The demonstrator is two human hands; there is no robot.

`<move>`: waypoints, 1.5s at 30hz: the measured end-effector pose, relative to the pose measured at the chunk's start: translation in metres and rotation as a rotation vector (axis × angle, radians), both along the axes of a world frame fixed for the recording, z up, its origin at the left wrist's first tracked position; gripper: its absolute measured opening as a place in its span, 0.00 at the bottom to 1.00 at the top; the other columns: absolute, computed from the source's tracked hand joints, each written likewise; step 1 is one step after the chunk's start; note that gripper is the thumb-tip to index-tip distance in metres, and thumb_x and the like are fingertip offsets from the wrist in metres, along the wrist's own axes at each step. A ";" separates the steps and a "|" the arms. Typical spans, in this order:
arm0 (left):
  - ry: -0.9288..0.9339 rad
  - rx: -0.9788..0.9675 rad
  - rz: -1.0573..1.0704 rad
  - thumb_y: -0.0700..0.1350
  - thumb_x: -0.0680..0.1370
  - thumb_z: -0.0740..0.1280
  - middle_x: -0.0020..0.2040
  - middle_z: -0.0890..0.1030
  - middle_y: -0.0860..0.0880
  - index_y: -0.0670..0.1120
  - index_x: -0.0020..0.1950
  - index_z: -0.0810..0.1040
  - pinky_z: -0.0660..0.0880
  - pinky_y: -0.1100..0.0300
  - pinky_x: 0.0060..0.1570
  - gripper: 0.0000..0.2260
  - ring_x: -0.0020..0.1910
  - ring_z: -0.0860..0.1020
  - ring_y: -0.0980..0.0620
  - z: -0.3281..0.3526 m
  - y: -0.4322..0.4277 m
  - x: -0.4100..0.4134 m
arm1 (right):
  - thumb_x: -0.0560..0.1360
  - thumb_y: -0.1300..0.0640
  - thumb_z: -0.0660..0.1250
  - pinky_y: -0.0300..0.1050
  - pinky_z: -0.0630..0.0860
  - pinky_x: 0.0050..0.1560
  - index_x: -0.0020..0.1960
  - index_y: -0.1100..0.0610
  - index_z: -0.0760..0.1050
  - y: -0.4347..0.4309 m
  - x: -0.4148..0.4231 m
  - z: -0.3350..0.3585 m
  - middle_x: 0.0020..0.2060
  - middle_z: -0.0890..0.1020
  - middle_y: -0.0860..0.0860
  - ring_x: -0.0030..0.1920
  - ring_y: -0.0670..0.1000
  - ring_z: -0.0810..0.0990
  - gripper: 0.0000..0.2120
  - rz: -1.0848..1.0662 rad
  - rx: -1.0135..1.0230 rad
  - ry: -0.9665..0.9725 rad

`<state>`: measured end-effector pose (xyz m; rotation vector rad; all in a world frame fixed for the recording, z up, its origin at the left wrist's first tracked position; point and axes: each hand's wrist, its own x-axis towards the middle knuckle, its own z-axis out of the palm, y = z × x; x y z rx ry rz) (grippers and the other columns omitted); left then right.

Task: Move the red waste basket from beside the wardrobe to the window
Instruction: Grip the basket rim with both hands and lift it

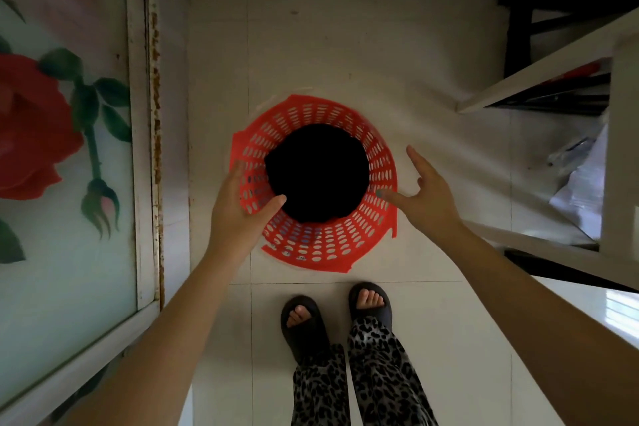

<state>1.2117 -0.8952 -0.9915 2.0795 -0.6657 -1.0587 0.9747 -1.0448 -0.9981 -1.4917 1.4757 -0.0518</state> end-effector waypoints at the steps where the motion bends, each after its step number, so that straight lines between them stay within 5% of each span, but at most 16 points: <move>1: 0.007 0.005 -0.020 0.50 0.74 0.75 0.63 0.74 0.62 0.59 0.73 0.64 0.75 0.58 0.57 0.32 0.59 0.74 0.66 -0.004 -0.002 0.001 | 0.69 0.47 0.74 0.60 0.63 0.69 0.77 0.49 0.55 -0.002 0.000 -0.006 0.76 0.62 0.51 0.75 0.58 0.63 0.43 0.004 0.003 0.006; 4: 0.008 0.017 -0.058 0.48 0.74 0.75 0.69 0.75 0.51 0.54 0.77 0.61 0.74 0.45 0.63 0.36 0.67 0.75 0.51 -0.019 -0.007 0.003 | 0.70 0.47 0.74 0.59 0.62 0.70 0.78 0.50 0.53 -0.007 0.002 -0.021 0.77 0.61 0.51 0.75 0.59 0.62 0.44 0.002 0.014 0.017; 8: -0.099 0.046 -0.104 0.49 0.72 0.76 0.74 0.69 0.48 0.50 0.78 0.58 0.71 0.40 0.66 0.40 0.72 0.70 0.47 -0.038 -0.010 0.006 | 0.70 0.46 0.73 0.57 0.66 0.67 0.78 0.51 0.52 -0.013 0.005 -0.039 0.76 0.62 0.52 0.73 0.58 0.66 0.45 0.032 0.037 0.059; 13: -0.259 0.156 -0.147 0.52 0.71 0.76 0.81 0.54 0.44 0.45 0.81 0.50 0.55 0.40 0.74 0.48 0.80 0.51 0.44 -0.061 -0.010 0.016 | 0.69 0.46 0.74 0.56 0.70 0.64 0.79 0.51 0.50 -0.017 0.010 -0.056 0.75 0.64 0.52 0.71 0.58 0.70 0.47 0.030 0.055 0.077; 18: -0.140 0.197 0.006 0.47 0.73 0.76 0.77 0.64 0.44 0.45 0.81 0.47 0.66 0.45 0.70 0.47 0.75 0.65 0.44 -0.074 -0.009 0.022 | 0.70 0.49 0.74 0.50 0.74 0.56 0.79 0.52 0.47 -0.017 0.013 -0.068 0.73 0.67 0.53 0.68 0.59 0.73 0.48 0.000 0.115 0.068; 21: -0.065 0.185 0.084 0.44 0.76 0.72 0.66 0.74 0.48 0.48 0.77 0.58 0.74 0.52 0.59 0.34 0.65 0.75 0.47 -0.078 -0.012 0.020 | 0.71 0.52 0.74 0.48 0.75 0.54 0.79 0.53 0.46 -0.015 0.014 -0.074 0.72 0.69 0.54 0.66 0.58 0.75 0.48 0.014 0.137 0.074; 27: -0.039 0.322 0.243 0.44 0.78 0.69 0.67 0.76 0.44 0.45 0.76 0.60 0.76 0.42 0.60 0.29 0.64 0.77 0.42 -0.098 -0.011 0.024 | 0.77 0.53 0.66 0.47 0.74 0.49 0.79 0.54 0.47 -0.012 0.015 -0.089 0.70 0.71 0.55 0.62 0.60 0.77 0.39 -0.019 0.147 0.125; 31: -0.013 0.335 0.288 0.44 0.81 0.65 0.62 0.78 0.51 0.53 0.76 0.62 0.78 0.51 0.54 0.24 0.57 0.78 0.49 -0.112 -0.001 0.022 | 0.80 0.52 0.60 0.46 0.72 0.46 0.79 0.54 0.49 -0.007 0.013 -0.101 0.68 0.73 0.57 0.58 0.59 0.78 0.32 -0.023 0.158 0.162; 34: -0.017 0.324 0.311 0.45 0.82 0.61 0.58 0.76 0.55 0.56 0.75 0.63 0.76 0.52 0.55 0.21 0.55 0.76 0.53 -0.120 0.003 0.022 | 0.80 0.46 0.56 0.40 0.71 0.36 0.76 0.49 0.54 -0.002 0.014 -0.108 0.61 0.77 0.55 0.43 0.51 0.77 0.26 -0.114 0.170 0.137; 39: -0.063 0.410 0.244 0.50 0.81 0.62 0.50 0.82 0.52 0.49 0.64 0.73 0.78 0.56 0.42 0.13 0.49 0.82 0.48 -0.128 0.004 0.031 | 0.79 0.41 0.52 0.40 0.69 0.31 0.73 0.46 0.57 0.002 0.019 -0.114 0.49 0.76 0.48 0.38 0.47 0.76 0.24 -0.198 0.159 0.130; 45: -0.071 0.402 0.233 0.47 0.80 0.66 0.50 0.81 0.50 0.48 0.62 0.74 0.81 0.45 0.51 0.11 0.50 0.82 0.46 -0.116 -0.003 0.033 | 0.78 0.45 0.55 0.40 0.69 0.29 0.71 0.48 0.59 0.000 0.027 -0.100 0.43 0.74 0.48 0.35 0.48 0.75 0.22 -0.175 0.127 0.174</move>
